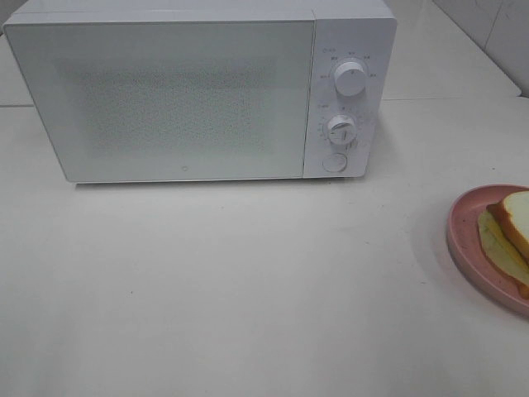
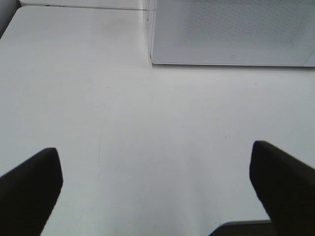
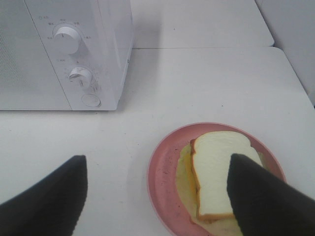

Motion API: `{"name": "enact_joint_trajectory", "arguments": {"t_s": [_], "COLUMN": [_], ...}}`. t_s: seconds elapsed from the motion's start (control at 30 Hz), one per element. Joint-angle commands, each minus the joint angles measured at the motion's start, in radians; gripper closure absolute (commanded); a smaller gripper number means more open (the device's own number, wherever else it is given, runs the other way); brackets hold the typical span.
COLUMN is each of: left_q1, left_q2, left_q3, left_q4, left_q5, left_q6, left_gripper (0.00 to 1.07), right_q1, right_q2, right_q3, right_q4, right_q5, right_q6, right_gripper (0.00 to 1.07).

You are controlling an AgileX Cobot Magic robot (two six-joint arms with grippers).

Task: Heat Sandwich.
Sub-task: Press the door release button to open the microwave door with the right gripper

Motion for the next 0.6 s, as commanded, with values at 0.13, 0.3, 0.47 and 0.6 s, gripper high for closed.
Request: {"name": "enact_joint_trajectory", "arguments": {"t_s": [0.13, 0.3, 0.47, 0.6], "left_q1": [0.002, 0.002, 0.002, 0.002], "left_q2": [-0.018, -0.018, -0.018, -0.018], "left_q3": [0.002, 0.002, 0.002, 0.002], "left_q4": [-0.012, -0.012, -0.012, -0.012], "left_q5": [-0.003, -0.003, -0.003, -0.003], "left_q6": [-0.007, -0.007, -0.007, -0.007], "left_gripper": [0.09, 0.09, 0.09, 0.09], "right_q1": [-0.006, -0.006, -0.006, -0.006], "right_q2": [0.098, 0.188, 0.305, 0.374], "right_q3": [-0.002, -0.002, -0.002, -0.002], "right_q4": [0.002, 0.002, 0.003, 0.003], "right_q5": [-0.091, -0.146, -0.226, -0.281], "right_q6": [0.011, 0.011, 0.011, 0.011], "right_gripper": [0.32, 0.32, 0.32, 0.32]}}
